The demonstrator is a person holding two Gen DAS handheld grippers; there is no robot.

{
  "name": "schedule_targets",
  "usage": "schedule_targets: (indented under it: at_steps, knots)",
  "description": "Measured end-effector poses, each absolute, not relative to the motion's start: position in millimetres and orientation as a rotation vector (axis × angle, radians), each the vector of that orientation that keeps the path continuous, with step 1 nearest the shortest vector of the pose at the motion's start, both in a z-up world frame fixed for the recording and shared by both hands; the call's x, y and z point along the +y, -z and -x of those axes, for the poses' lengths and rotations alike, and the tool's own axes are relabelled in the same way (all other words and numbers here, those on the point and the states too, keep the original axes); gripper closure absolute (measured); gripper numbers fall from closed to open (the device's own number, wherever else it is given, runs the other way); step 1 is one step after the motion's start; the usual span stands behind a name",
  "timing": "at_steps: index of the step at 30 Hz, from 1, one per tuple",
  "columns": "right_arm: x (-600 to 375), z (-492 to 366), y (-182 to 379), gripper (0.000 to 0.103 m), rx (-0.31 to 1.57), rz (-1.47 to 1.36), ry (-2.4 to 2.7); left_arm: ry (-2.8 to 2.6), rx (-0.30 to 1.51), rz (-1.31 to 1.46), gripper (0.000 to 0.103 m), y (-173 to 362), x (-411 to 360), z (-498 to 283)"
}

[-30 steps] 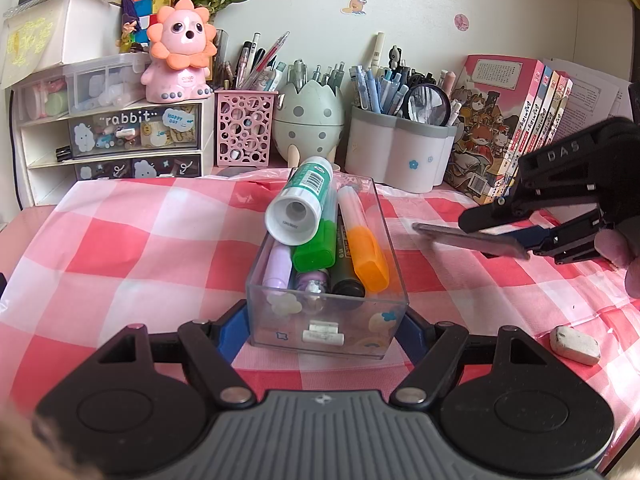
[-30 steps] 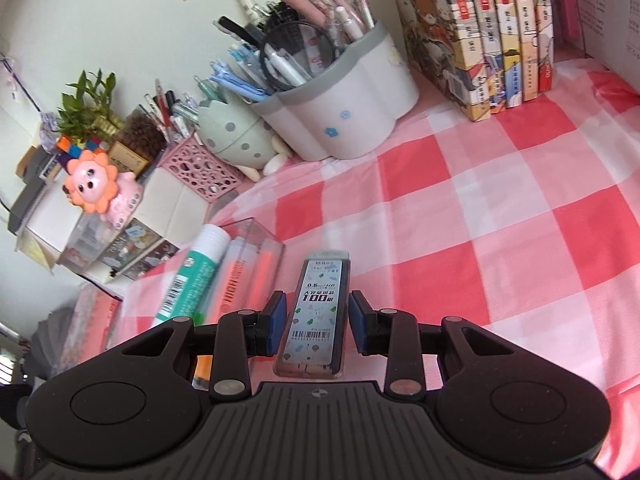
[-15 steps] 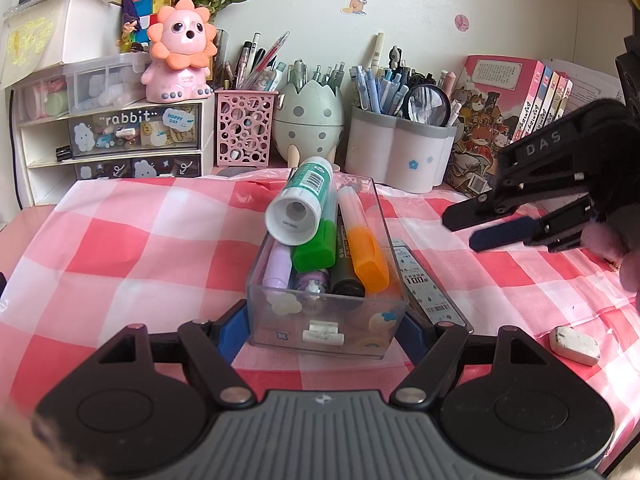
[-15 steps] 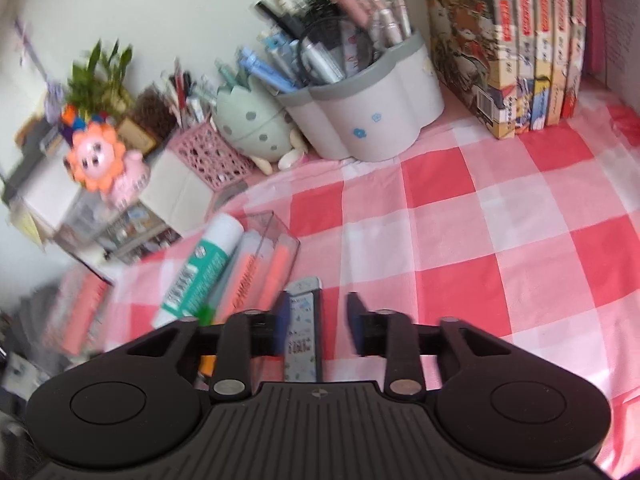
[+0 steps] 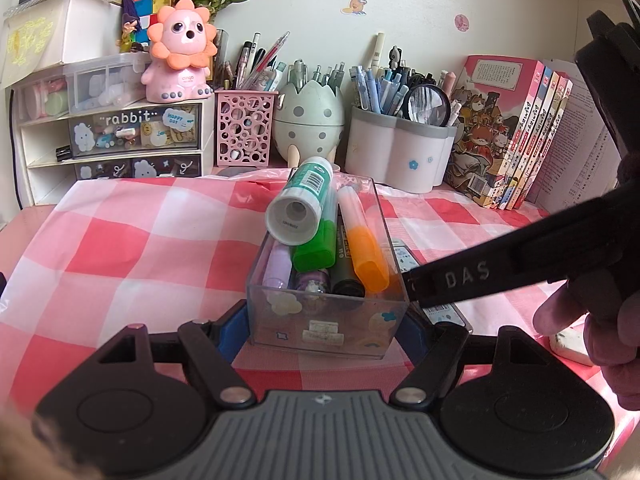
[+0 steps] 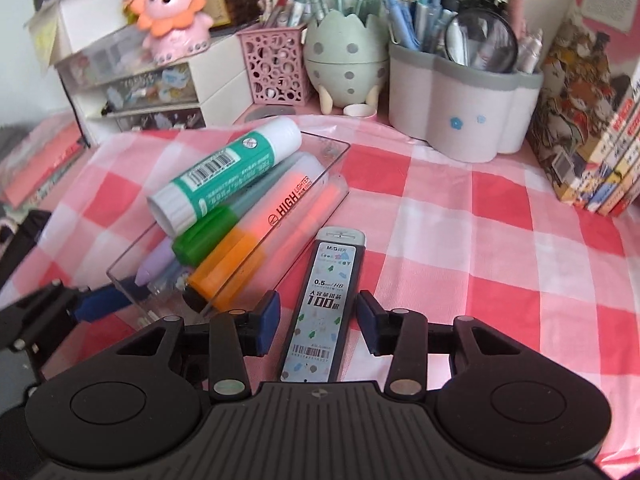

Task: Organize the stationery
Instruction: 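Carry the lead refill case into the clear tray and release it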

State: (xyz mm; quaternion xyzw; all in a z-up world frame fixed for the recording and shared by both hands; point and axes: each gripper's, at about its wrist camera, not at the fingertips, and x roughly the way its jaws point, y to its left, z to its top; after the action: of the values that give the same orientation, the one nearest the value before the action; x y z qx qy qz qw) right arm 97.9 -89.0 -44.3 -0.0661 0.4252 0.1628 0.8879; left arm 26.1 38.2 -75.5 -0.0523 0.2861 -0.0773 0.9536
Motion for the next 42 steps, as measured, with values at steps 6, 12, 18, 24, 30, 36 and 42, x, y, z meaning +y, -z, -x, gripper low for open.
schedule_targets:
  at_steps: [6,12,18,24,30,36,42]
  knots:
    - [-91.3,-99.3,43.1,0.067,0.883,0.146,-0.329,0.157,0.581,0.106,0.054,75.6,38.6,-26.2]
    - [-112.2,-103.5,41.5,0.067,0.906,-0.003,-0.317,0.157,0.581,0.106,0.054,75.6,38.6,-26.2]
    - [-142.8,-108.0,40.2,0.067,0.927,-0.227,-0.337,0.157,0.581,0.106,0.054,75.6,38.7,-26.2]
    - [-161.9,-113.5,33.0,0.096,0.924,-0.412,-0.366,0.157,0.581,0.106,0.054,75.6,38.7,-26.2]
    - [-153.7,-115.8,31.3,0.084,0.923,-0.333,-0.327,0.157,0.581,0.106,0.054,75.6,38.8,-26.2]
    - [-118.9,-112.8,41.8,0.05,0.941,-0.108,-0.32,0.157,0.581,0.106,0.054,75.6,38.7,-26.2]
    - [-89.5,-111.0,45.6,0.051,0.911,0.134,-0.334,0.157,0.581,0.107,0.054,75.6,38.5,-26.1]
